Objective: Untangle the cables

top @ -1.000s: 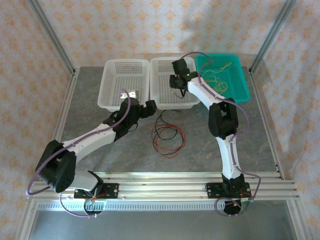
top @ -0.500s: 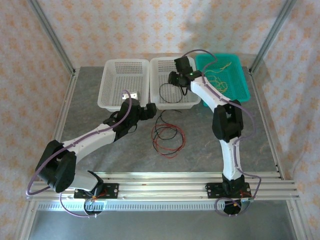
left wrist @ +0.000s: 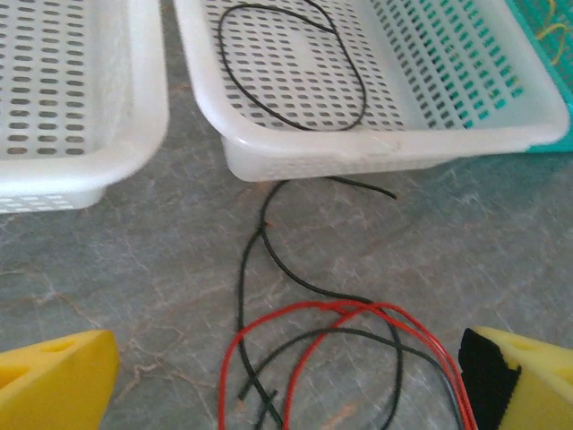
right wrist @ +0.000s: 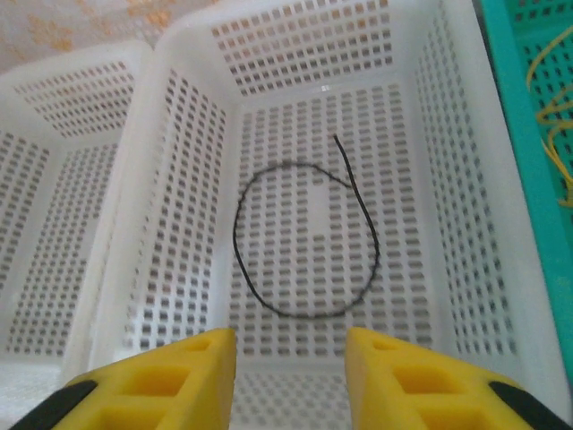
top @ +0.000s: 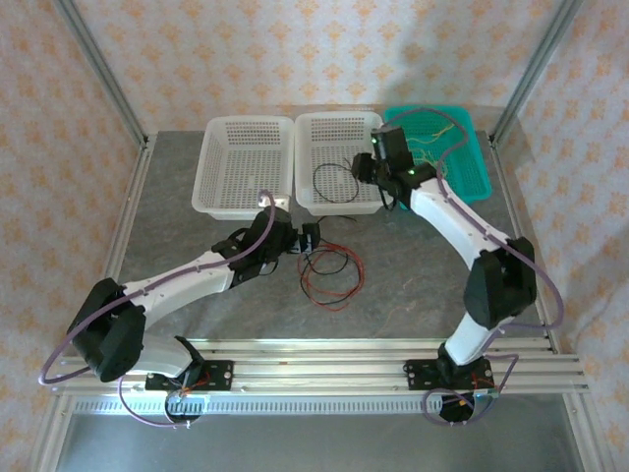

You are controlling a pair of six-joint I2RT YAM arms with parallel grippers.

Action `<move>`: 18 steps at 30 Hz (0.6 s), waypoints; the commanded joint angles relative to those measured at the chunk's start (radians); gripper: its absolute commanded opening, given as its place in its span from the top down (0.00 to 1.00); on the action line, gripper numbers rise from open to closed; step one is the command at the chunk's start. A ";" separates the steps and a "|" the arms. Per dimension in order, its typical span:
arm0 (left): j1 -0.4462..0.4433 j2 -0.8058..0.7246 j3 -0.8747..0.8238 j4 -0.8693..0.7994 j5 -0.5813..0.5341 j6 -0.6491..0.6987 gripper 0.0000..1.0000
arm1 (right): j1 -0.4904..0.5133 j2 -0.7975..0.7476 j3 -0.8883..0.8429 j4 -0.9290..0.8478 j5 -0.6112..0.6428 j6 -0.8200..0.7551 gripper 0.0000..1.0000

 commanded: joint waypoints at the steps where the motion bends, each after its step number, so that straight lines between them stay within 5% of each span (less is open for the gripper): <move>1: -0.037 -0.030 -0.011 -0.054 -0.030 -0.015 0.05 | 0.029 -0.092 -0.111 -0.032 0.041 -0.008 0.64; 7: -0.106 -0.003 -0.045 -0.074 -0.039 -0.076 0.10 | 0.103 -0.225 -0.299 -0.102 0.115 0.066 0.67; 18: -0.130 0.156 -0.021 -0.121 0.056 -0.125 0.43 | 0.224 -0.317 -0.543 -0.094 0.082 0.323 0.72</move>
